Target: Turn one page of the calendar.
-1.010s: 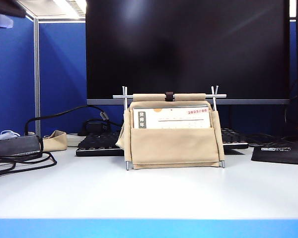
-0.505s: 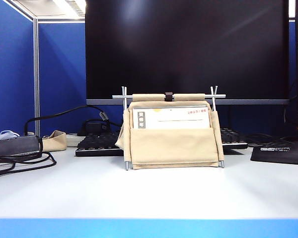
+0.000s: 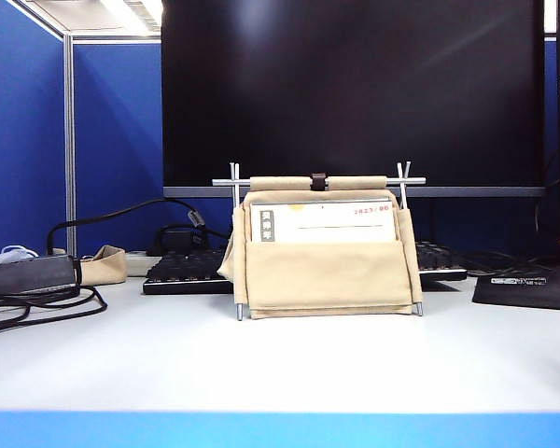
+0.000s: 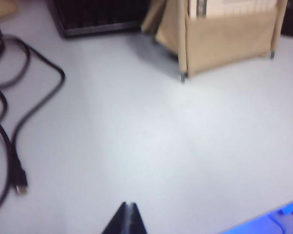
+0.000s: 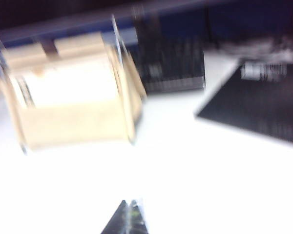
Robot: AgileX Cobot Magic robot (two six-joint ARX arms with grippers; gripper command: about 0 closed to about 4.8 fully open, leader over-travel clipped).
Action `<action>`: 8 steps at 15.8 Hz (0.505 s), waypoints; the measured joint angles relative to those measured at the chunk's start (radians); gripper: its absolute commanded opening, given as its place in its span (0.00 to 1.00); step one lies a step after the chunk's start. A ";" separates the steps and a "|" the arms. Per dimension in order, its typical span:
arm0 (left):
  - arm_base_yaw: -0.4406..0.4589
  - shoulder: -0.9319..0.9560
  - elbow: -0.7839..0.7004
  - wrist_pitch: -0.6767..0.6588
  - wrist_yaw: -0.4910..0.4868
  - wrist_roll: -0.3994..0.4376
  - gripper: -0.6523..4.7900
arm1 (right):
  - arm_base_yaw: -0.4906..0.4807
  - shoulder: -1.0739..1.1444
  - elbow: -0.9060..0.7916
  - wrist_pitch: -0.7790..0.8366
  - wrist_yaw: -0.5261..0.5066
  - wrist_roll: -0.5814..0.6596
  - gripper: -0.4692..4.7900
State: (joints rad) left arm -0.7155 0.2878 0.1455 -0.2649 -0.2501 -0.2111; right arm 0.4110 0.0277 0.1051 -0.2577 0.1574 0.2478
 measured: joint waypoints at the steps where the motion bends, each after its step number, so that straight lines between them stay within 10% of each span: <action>1: 0.000 0.000 -0.014 0.005 0.000 -0.003 0.11 | 0.000 -0.001 -0.019 -0.023 0.000 0.000 0.08; 8: 0.000 0.000 -0.065 0.006 -0.023 -0.004 0.11 | 0.000 -0.010 -0.059 -0.030 -0.001 0.006 0.08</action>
State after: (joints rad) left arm -0.7155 0.2878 0.0803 -0.2588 -0.2726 -0.2150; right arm 0.4110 0.0174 0.0463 -0.2874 0.1566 0.2539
